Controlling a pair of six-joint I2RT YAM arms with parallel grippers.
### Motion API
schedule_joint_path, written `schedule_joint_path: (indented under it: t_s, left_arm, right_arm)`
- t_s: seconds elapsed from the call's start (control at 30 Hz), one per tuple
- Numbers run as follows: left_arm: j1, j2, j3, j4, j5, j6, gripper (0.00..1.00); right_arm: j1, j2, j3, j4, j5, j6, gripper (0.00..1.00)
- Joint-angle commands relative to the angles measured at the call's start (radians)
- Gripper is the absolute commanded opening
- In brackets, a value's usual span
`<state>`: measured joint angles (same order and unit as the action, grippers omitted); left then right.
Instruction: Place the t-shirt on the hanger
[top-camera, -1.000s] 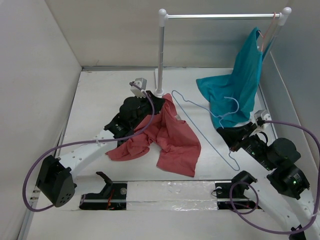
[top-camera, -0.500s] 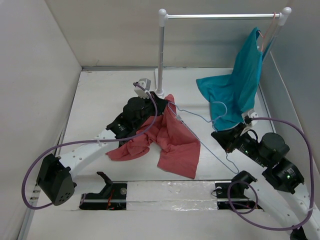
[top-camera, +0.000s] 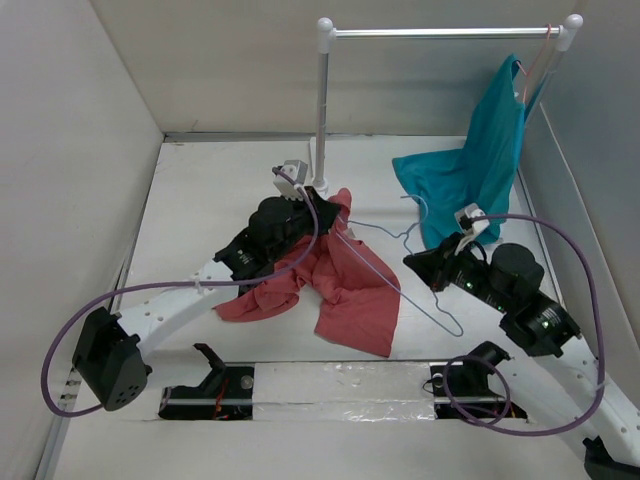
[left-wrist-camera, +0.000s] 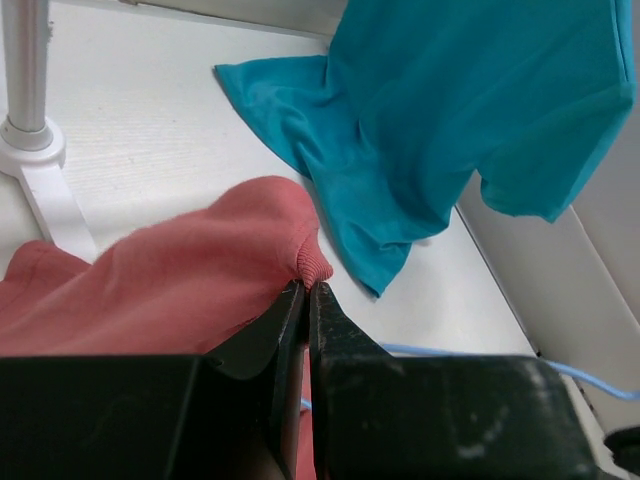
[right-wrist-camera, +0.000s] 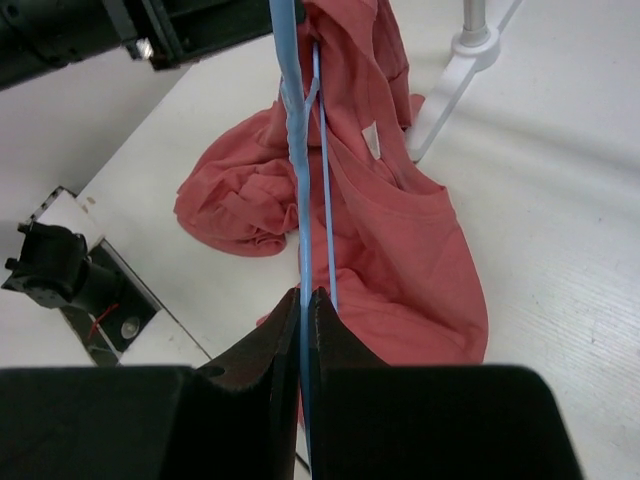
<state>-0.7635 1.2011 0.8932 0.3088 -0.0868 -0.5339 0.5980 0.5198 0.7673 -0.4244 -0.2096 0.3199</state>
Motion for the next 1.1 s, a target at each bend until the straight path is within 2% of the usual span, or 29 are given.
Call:
schedule_joint_path:
  t_s: [0.0,0.17,0.37,0.5,0.6,0.7,0.83,0.9,0.97,1.07]
  left_arm:
    - [-0.069,-0.058,0.041,0.037,-0.022,0.040,0.00]
    - [-0.207,-0.098,0.088,-0.019,-0.167,0.081,0.00]
    - [-0.207,-0.175,0.098,-0.103,-0.339,0.078,0.00]
    - [-0.207,-0.202,0.115,-0.090,-0.314,0.095,0.00]
    - [-0.223,-0.192,0.124,-0.051,-0.199,0.097,0.00]
    - [-0.281,-0.153,0.174,-0.074,-0.188,0.110,0.00]
    - [-0.368,-0.147,0.202,-0.088,-0.224,0.118,0.00]
    - [-0.436,-0.170,0.199,-0.092,-0.304,0.121,0.00]
    - [-0.464,-0.199,0.185,-0.086,-0.352,0.121,0.00]
    - [-0.474,-0.233,0.188,-0.089,-0.369,0.117,0.00]
  right_arm:
    - [0.022,0.077,0.020,0.168,0.001,0.016,0.00]
    - [0.089,0.172,0.056,0.300,0.125,0.010,0.00]
    - [0.125,0.131,0.162,0.253,0.235,-0.019,0.00]
    - [0.125,0.057,0.187,0.251,0.224,0.010,0.00]
    - [0.125,0.123,0.159,0.341,0.184,0.016,0.00]
    - [0.137,0.277,0.135,0.462,0.127,0.015,0.00]
    - [0.186,0.359,0.098,0.646,0.150,0.034,0.00]
    - [0.218,0.359,0.048,0.722,0.203,0.041,0.00]
    - [0.258,0.362,0.030,0.769,0.272,0.047,0.00]
    - [0.321,0.384,-0.040,0.907,0.282,0.053,0.00]
